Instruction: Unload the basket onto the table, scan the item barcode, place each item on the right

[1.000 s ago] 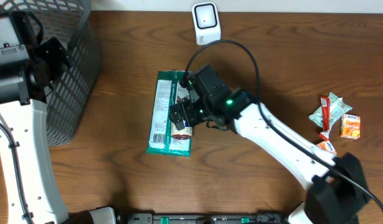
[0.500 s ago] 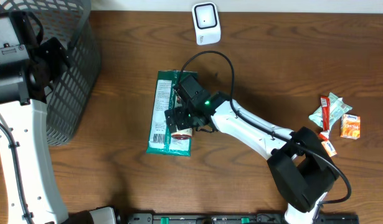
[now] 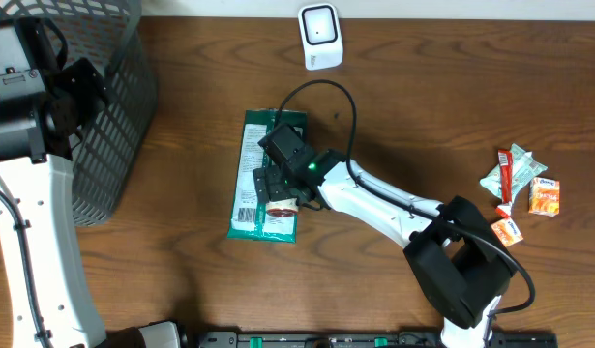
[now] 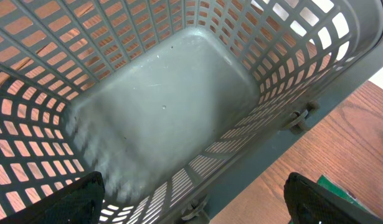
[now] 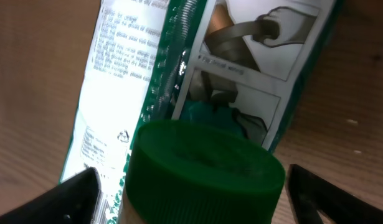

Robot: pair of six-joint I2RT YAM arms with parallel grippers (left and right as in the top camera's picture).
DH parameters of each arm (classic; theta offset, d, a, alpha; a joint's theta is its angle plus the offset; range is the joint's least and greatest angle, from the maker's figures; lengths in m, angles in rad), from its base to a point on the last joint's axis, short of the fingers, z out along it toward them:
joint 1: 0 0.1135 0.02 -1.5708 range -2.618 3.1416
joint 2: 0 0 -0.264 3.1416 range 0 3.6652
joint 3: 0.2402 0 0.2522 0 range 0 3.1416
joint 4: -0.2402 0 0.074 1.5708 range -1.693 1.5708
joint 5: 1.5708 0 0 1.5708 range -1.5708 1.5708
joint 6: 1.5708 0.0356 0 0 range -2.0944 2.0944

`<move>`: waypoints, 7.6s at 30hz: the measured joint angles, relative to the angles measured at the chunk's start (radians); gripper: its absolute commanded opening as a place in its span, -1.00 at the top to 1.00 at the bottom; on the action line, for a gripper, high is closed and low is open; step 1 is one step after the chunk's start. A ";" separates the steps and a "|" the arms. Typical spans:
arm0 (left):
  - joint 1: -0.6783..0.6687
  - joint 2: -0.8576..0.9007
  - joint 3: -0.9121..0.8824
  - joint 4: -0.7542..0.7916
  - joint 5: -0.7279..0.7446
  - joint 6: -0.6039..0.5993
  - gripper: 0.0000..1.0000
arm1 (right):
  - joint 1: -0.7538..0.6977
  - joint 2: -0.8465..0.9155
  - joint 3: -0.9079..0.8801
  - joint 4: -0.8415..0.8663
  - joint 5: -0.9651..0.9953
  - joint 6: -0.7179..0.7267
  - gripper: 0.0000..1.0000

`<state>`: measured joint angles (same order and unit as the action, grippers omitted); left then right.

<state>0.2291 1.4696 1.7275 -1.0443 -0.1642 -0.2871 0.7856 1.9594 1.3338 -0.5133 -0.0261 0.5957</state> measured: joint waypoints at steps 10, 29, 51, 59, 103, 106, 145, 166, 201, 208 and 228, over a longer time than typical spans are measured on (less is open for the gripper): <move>0.000 0.000 0.000 0.000 0.000 0.000 -0.85 | -0.005 -0.004 0.000 -0.041 0.026 0.023 -0.23; 0.000 0.000 0.000 0.000 0.000 0.000 -0.85 | -0.102 -0.105 0.000 -0.198 0.111 -0.117 0.00; 0.000 0.000 0.000 0.000 0.000 0.000 -0.85 | -0.249 -0.179 -0.007 -0.215 0.120 0.177 -0.99; 0.000 0.000 0.000 0.000 0.000 0.000 -0.85 | -0.223 -0.070 -0.008 -0.143 0.051 0.257 -0.99; 0.000 0.000 0.000 0.000 0.000 0.000 -0.85 | -0.218 -0.148 -0.016 -0.130 0.200 -0.003 -0.08; 0.000 0.000 0.000 0.000 0.000 0.000 -0.85 | -0.218 -0.148 -0.018 -0.147 0.270 -0.021 0.01; 0.000 0.000 0.000 0.000 0.000 0.000 -0.85 | -0.235 -0.111 -0.303 0.508 1.074 -0.011 0.21; 0.000 0.000 0.000 0.000 0.000 0.000 -0.85 | -0.351 -0.025 -0.303 0.464 1.027 -0.012 0.15; 0.000 0.000 0.000 0.000 0.000 0.000 -0.85 | -0.268 -0.027 -0.303 0.384 0.996 0.025 -0.45; 0.000 0.000 0.000 0.000 0.000 0.000 -0.85 | -0.233 -0.092 -0.303 0.301 1.001 0.060 -0.86; 0.000 0.000 0.000 0.000 0.000 0.000 -0.85 | -0.867 -0.286 0.344 -0.547 -0.087 -0.228 -0.98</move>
<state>0.2291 1.4696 1.7275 -1.0443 -0.1642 -0.2871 -0.0811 1.6737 1.6779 -1.0603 -0.1135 0.3679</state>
